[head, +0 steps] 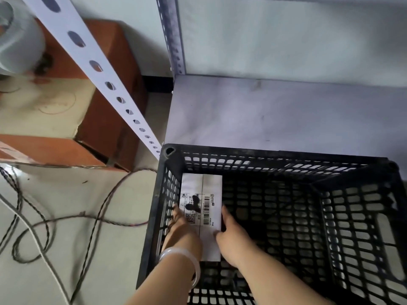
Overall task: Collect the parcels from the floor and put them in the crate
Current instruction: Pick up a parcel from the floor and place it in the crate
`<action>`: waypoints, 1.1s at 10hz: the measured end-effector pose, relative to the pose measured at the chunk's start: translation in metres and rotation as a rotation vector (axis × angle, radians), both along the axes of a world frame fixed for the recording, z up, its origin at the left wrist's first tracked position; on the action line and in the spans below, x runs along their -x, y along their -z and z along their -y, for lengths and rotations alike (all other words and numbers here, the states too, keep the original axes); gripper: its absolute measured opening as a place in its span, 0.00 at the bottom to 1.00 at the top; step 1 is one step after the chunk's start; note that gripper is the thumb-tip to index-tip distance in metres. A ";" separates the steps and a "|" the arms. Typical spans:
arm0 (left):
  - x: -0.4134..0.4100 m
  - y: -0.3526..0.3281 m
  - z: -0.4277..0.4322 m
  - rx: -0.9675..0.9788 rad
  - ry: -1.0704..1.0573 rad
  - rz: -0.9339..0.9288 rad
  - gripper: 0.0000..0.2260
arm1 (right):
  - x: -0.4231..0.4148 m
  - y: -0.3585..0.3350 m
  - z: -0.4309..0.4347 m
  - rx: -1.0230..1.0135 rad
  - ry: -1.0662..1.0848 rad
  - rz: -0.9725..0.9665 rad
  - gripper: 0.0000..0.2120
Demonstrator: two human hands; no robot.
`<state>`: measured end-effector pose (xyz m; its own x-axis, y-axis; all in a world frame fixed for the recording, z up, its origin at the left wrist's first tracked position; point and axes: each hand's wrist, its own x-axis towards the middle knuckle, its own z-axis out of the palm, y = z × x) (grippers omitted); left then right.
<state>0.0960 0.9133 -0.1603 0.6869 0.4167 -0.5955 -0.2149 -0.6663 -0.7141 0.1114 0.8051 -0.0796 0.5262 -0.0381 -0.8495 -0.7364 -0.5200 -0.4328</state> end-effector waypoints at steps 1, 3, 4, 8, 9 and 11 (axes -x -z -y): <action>-0.018 -0.031 -0.017 0.001 0.117 -0.349 0.29 | -0.001 0.000 0.001 -0.024 -0.020 -0.021 0.34; -0.016 -0.043 -0.001 0.527 -0.355 0.488 0.30 | -0.003 -0.003 0.002 0.001 -0.008 -0.013 0.35; -0.011 -0.096 -0.003 0.901 -0.877 0.573 0.25 | 0.000 -0.016 0.010 0.034 0.007 0.044 0.33; 0.034 -0.256 0.035 1.159 -0.687 0.393 0.31 | 0.066 -0.173 0.102 0.154 -0.047 0.196 0.26; 0.036 -0.308 0.054 1.188 -0.621 0.373 0.30 | 0.071 -0.223 0.126 0.204 -0.056 0.241 0.27; 0.025 -0.452 0.118 1.313 -0.465 0.296 0.28 | 0.072 -0.372 0.186 0.261 0.016 0.431 0.27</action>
<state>0.0711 0.7948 0.2921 0.8081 -0.0980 -0.5809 0.2496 -0.8363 0.4882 0.0393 0.6192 0.2921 0.8248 -0.2315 -0.5158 -0.5280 -0.6416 -0.5564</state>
